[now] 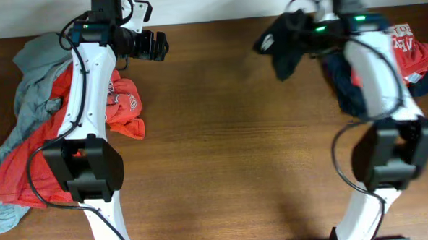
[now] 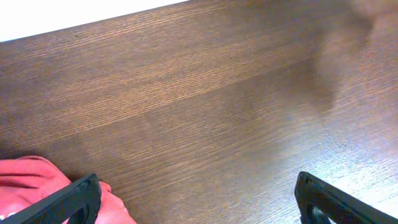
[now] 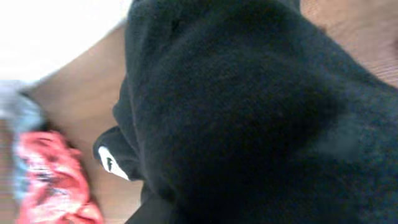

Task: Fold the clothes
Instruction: 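Lift the black bundle and carry it right to the navy stack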

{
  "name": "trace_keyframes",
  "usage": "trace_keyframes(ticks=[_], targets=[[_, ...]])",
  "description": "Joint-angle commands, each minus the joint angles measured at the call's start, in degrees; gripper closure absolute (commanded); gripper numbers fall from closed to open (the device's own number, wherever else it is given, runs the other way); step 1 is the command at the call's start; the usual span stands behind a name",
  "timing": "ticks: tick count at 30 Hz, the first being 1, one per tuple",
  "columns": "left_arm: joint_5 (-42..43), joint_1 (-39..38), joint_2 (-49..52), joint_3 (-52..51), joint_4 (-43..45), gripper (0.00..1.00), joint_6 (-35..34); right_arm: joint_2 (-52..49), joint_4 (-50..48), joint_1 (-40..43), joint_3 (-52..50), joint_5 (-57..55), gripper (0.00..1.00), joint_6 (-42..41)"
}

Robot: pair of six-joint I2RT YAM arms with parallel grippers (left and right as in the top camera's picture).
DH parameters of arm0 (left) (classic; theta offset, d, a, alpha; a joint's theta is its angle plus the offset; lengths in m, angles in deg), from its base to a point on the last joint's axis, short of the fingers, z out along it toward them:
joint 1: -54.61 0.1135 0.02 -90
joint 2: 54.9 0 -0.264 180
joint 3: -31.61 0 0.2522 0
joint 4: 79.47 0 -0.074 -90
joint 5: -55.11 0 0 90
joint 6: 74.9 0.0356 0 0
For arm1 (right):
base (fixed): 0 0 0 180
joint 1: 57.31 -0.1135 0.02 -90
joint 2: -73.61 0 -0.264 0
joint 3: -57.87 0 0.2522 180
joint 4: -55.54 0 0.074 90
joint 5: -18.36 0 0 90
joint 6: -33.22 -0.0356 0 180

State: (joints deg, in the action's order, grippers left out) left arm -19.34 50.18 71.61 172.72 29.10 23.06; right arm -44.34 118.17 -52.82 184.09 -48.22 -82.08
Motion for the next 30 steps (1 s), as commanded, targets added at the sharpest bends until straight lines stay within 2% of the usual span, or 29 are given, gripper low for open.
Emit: trace_keyframes(ticks=[1, 8, 15, 24, 30], targets=[[-0.8, 0.2, 0.0, 0.9, 0.0, 0.01, 1.2, 3.0, 0.3, 3.7, 0.4, 7.7, 0.96, 0.7], [-0.8, 0.2, 0.0, 0.9, 0.0, 0.01, 1.2, 6.6, -0.3, 12.6, 0.4, 7.8, 0.96, 6.8], [-0.8, -0.1, 0.0, 0.9, 0.0, 0.01, 1.2, 6.8, -1.8, 20.9, 0.3, 8.1, 0.96, 8.6], [-0.8, -0.4, 0.0, 0.9, 0.0, 0.01, 1.2, 6.6, -1.6, 26.4, -0.3, 9.1, 0.96, 11.2], [-0.8, -0.8, 0.0, 0.9, -0.3, 0.01, 1.2, 4.3, -8.0, 27.7, -3.7, 10.4, 0.96, 13.1]])
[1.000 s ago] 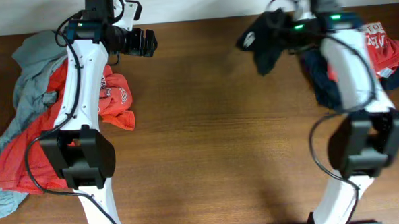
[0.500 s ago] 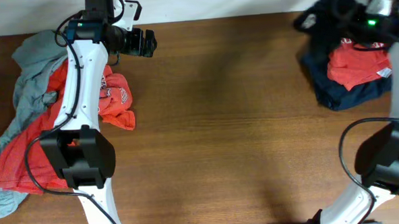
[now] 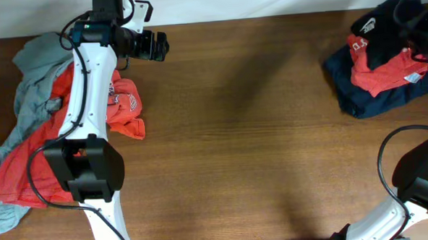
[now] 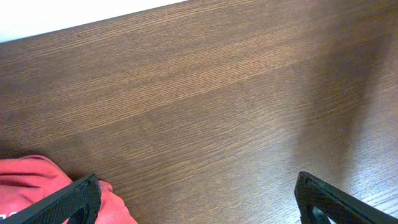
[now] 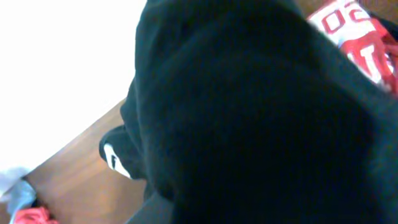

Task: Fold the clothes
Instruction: 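Lift the black bundle and carry it right to the navy stack, then lower the black bundle onto the navy-and-red stack and release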

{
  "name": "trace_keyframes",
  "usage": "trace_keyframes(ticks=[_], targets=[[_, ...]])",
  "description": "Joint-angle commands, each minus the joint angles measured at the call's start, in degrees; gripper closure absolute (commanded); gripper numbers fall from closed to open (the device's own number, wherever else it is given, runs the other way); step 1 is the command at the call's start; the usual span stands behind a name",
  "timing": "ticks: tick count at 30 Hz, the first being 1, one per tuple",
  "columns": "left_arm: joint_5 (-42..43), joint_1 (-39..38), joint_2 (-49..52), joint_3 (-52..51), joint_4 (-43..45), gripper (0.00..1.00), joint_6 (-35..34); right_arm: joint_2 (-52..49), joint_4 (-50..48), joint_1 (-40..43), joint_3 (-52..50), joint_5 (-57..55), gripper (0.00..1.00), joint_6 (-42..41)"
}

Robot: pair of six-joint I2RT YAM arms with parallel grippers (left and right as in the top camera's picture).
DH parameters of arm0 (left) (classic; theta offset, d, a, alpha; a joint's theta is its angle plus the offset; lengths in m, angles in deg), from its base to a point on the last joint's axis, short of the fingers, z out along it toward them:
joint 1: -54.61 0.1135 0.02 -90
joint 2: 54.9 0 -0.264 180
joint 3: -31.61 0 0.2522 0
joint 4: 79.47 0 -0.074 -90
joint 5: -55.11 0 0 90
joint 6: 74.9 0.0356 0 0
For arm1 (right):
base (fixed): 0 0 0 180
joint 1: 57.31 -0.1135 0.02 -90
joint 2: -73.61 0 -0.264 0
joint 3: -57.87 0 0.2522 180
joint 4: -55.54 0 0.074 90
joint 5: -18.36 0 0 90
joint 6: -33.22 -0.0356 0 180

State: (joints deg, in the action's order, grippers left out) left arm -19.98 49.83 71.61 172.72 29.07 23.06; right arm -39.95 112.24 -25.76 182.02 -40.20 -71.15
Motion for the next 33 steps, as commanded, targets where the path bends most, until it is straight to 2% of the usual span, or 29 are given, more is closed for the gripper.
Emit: trace_keyframes(ticks=[1, 8, 16, 28, 29, 30, 31, 33], targets=[[-0.2, -0.5, 0.0, 0.9, -0.3, 0.01, 1.2, -0.4, -3.3, 0.8, -2.4, 2.6, 0.96, 2.1], [-0.2, -1.3, 0.0, 0.9, -0.3, 0.01, 1.2, -2.9, -13.0, 1.8, -9.3, 2.4, 0.96, 1.9], [-0.2, -1.9, 0.0, 0.9, -0.3, 0.01, 1.2, -6.2, -16.9, 5.1, -12.9, 0.9, 0.96, 1.7], [-1.3, -3.0, 0.0, 0.9, -0.2, 0.01, 1.2, -7.5, -20.7, 9.0, -13.0, 0.3, 0.95, 1.4], [-1.3, -3.1, 0.0, 0.9, -0.2, 0.01, 1.2, -7.7, -20.7, 9.2, -13.0, -0.7, 0.85, 0.9], [-1.3, -3.1, 0.0, 0.9, -0.2, 0.01, 1.2, -7.8, -20.4, 9.4, -13.1, -2.0, 0.63, -0.7], [-1.3, -3.1, 0.0, 0.9, -0.2, 0.01, 1.2, -7.9, -20.2, 9.4, -13.1, -3.7, 0.47, -2.6], [-1.3, -3.1, 0.0, 0.9, -0.2, 0.01, 1.2, -7.9, -19.1, 9.7, -13.0, -5.6, 0.34, -5.0]])
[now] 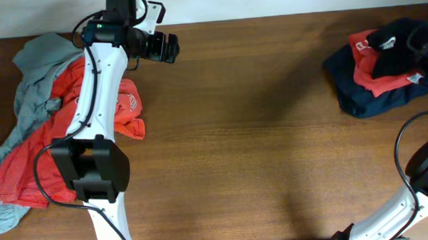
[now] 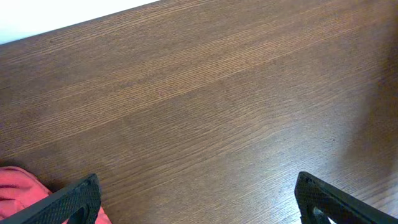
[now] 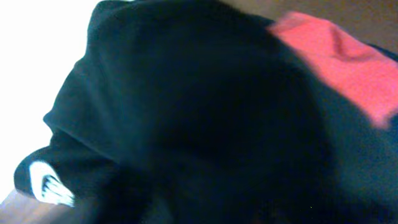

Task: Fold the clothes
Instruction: 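Lower the black bundle onto the navy-and-red stack and release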

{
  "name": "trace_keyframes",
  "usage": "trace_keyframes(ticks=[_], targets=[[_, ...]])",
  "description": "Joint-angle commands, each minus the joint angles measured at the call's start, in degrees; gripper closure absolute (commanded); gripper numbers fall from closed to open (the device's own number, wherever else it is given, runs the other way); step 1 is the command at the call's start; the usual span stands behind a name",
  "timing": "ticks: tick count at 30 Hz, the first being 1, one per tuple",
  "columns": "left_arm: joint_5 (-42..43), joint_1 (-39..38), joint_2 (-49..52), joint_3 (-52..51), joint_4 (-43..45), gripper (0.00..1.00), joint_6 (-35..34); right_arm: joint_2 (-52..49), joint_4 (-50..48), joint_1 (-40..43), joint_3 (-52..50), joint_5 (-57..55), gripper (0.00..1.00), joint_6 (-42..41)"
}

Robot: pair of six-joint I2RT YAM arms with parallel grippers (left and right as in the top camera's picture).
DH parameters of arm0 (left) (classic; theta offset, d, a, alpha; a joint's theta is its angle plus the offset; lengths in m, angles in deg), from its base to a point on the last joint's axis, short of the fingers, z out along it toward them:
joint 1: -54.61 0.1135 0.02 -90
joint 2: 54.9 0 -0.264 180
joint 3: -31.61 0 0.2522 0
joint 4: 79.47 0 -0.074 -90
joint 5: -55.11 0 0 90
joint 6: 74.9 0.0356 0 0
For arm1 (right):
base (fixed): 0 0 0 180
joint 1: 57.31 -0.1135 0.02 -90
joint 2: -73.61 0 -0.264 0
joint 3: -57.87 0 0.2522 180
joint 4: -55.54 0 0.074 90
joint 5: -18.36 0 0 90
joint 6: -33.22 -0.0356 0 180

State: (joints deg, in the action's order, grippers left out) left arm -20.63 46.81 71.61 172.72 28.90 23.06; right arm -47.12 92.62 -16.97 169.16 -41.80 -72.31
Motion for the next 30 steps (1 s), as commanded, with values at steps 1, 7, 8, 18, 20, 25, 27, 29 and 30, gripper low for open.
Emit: trace_keyframes(ticks=[1, 7, 8, 18, 20, 25, 27, 29, 30], targets=[[-0.6, -0.1, 0.0, 0.9, -0.1, 0.01, 1.2, -0.7, 1.4, 1.4, -0.2, -4.0, 0.32, -6.0], [-0.6, -0.1, 0.0, 0.9, -0.1, 0.01, 1.2, 1.3, 4.0, 4.3, -0.1, -1.6, 0.31, -12.7], [-0.6, -0.1, 0.0, 0.9, 0.0, 0.01, 1.2, 2.1, 4.6, 4.7, -0.1, -1.6, 0.31, -13.0], [-0.6, -0.1, 0.0, 0.9, 0.4, 0.01, 1.2, 10.7, 16.1, 6.7, -0.1, -1.6, 0.24, -15.0], [-0.6, -0.1, 0.0, 0.9, 0.3, 0.01, 1.2, 11.6, 17.3, 6.6, -0.1, -0.2, 0.22, -14.9], [-0.6, -0.1, 0.0, 0.9, 0.1, 0.01, 1.2, 12.5, 14.3, 6.5, -0.1, 10.8, 0.23, -12.7], [-0.6, -0.1, 0.0, 0.9, 0.1, 0.01, 1.2, 12.4, 9.6, 6.1, -0.1, 15.3, 0.28, -11.5], [-0.6, -0.1, 0.0, 0.9, 0.2, 0.01, 1.4, 12.3, 5.2, 4.9, -0.1, 15.8, 0.58, -11.5], [-0.6, -0.1, 0.0, 0.9, 0.2, 0.01, 1.4, 12.1, 2.8, 4.0, -0.1, 15.1, 0.85, -11.5]])
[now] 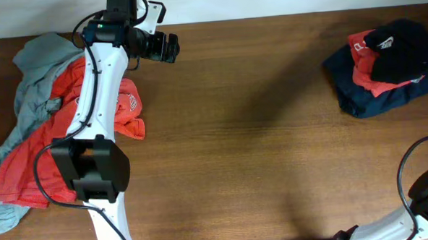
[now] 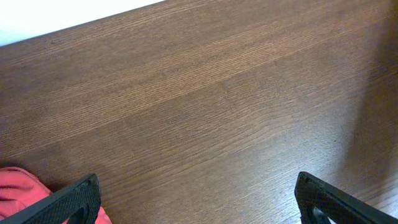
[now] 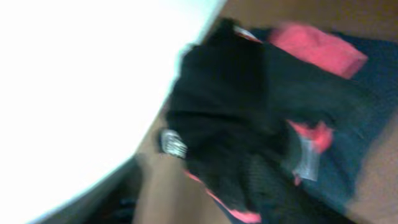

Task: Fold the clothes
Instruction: 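Lower the black bundle onto the navy-and-red stack and release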

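A black garment with a white logo point(image 1: 395, 48) lies on top of the stack of a red piece point(image 1: 361, 64) and a navy piece point(image 1: 358, 99) at the right. In the blurred right wrist view the black garment point(image 3: 249, 124) lies apart from my right gripper point(image 3: 199, 211), which looks open and holds nothing; this gripper is outside the overhead view. My left gripper point(image 1: 169, 47) hangs open over bare wood at the back left, with only its finger point(image 2: 68, 202) and the other tip showing. The heap of unfolded grey and red clothes point(image 1: 33, 121) lies at the far left.
The brown table point(image 1: 259, 161) stretches between the heap and the stack. Its back edge meets a white wall point(image 2: 37, 15). A red shirt corner point(image 2: 15, 186) lies by the left finger. My right arm's base point(image 1: 427, 197) stands at the lower right.
My right gripper has let go of the black garment and backed away; the garment now rests on the stack. The left arm has hardly moved.
My right gripper first held the black garment up over the table's back middle. Then it was over the stack at the right, then low on it. Now the garment lies there, free. Meanwhile my left gripper stayed open and shifted slightly right.
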{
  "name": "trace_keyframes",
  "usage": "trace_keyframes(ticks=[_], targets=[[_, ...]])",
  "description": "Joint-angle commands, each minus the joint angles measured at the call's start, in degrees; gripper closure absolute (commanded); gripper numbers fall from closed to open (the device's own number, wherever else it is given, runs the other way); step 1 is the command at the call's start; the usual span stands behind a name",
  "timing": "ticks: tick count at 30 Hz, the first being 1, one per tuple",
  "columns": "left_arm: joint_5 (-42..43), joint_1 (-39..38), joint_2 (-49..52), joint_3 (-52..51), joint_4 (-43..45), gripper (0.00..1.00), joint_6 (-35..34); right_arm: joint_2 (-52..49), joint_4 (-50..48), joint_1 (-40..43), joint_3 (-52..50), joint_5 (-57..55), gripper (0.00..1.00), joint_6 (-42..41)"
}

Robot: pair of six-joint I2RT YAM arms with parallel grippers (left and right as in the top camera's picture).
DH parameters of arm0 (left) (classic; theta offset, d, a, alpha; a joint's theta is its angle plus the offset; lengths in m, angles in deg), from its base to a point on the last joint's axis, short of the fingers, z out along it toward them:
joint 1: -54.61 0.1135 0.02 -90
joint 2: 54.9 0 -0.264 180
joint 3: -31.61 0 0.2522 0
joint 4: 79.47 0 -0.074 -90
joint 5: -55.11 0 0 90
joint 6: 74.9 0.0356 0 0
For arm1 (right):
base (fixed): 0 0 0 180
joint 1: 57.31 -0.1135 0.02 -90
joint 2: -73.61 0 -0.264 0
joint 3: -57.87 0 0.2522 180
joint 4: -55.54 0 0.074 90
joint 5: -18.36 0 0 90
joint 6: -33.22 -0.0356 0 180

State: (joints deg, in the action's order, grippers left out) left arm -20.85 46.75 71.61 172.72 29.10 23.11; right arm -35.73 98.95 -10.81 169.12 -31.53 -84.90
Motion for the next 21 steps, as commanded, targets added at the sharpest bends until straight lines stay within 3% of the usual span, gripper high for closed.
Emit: trace_keyframes(ticks=[1, 5, 12, 21], targets=[[-0.4, 0.0, 0.0, 0.9, 0.0, 0.01, 1.4, 0.5, -5.6, -3.1, 0.0, 4.0, 0.96, 1.1], [-0.4, 0.0, 0.0, 0.9, 0.0, 0.01, 1.4, -1.2, -12.6, -7.7, 0.0, -2.9, 0.96, -0.2], [-0.4, 0.0, 0.0, 0.9, -0.4, 0.01, 1.4, -6.1, -19.6, -16.2, 0.0, -25.0, 0.96, -1.3], [-0.4, 0.0, 0.0, 0.9, -1.0, 0.01, 1.4, -13.5, -24.0, -17.1, -0.1, -25.2, 0.96, -0.4]])
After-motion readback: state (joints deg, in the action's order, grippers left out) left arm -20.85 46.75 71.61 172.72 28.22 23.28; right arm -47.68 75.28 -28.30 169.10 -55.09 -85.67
